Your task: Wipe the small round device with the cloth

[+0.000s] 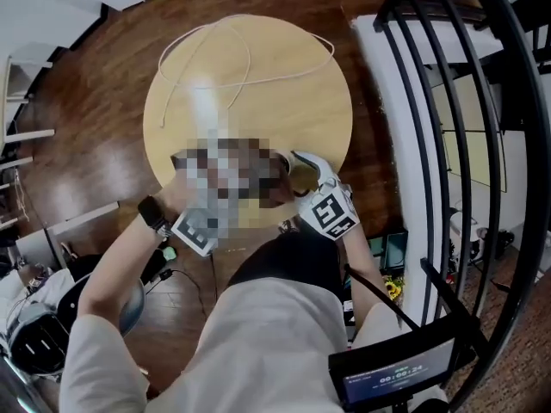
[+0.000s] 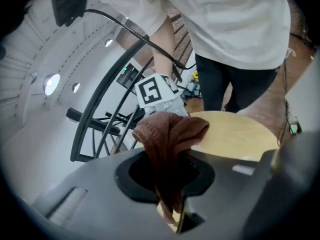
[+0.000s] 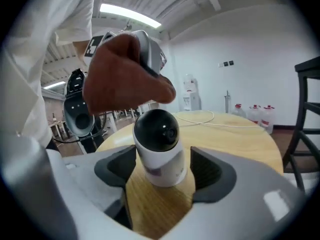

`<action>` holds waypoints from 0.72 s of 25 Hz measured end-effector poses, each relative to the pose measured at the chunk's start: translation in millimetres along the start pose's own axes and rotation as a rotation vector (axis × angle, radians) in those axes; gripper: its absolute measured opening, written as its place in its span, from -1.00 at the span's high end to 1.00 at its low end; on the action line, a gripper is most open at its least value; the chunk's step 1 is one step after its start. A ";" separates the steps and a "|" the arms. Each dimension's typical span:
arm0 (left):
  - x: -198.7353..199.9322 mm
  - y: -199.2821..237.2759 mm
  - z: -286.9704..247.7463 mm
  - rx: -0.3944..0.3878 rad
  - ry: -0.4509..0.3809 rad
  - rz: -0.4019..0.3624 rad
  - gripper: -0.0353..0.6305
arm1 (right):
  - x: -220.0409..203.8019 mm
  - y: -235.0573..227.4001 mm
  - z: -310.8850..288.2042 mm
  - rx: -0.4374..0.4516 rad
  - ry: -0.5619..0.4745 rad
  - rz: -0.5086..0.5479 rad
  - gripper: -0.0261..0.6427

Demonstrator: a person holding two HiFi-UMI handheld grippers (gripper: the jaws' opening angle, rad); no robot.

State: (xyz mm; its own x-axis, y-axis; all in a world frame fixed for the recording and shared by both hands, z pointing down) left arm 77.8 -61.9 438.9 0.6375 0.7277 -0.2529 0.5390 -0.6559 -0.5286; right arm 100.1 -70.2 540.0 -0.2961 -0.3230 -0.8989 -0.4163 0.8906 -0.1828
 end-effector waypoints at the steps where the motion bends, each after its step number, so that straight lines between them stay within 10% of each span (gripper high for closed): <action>1: -0.6 -5.5 -2.5 -0.025 -0.011 0.014 0.66 | 1.9 2.7 -2.6 0.028 0.004 0.006 -0.09; 13: 13.2 2.9 -21.0 -0.150 -0.042 0.072 0.66 | -2.2 18.1 -5.5 0.046 0.088 0.135 0.01; 18: 14.6 -0.8 -35.3 -0.417 0.031 0.151 0.67 | 1.5 13.2 -5.9 0.037 0.091 0.159 0.01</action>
State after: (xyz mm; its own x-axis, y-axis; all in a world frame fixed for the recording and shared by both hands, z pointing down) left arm 106.1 -57.8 464.3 0.7387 0.6155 -0.2747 0.6106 -0.7837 -0.1139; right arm 89.1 -60.8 538.6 -0.4326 -0.2029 -0.8785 -0.3262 0.9436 -0.0573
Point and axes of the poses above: the fingertips, and each gripper's own axes: z backward along the fingers, y to its left, x out of its top, the point moved 3 cm from there along z, backward along the fingers
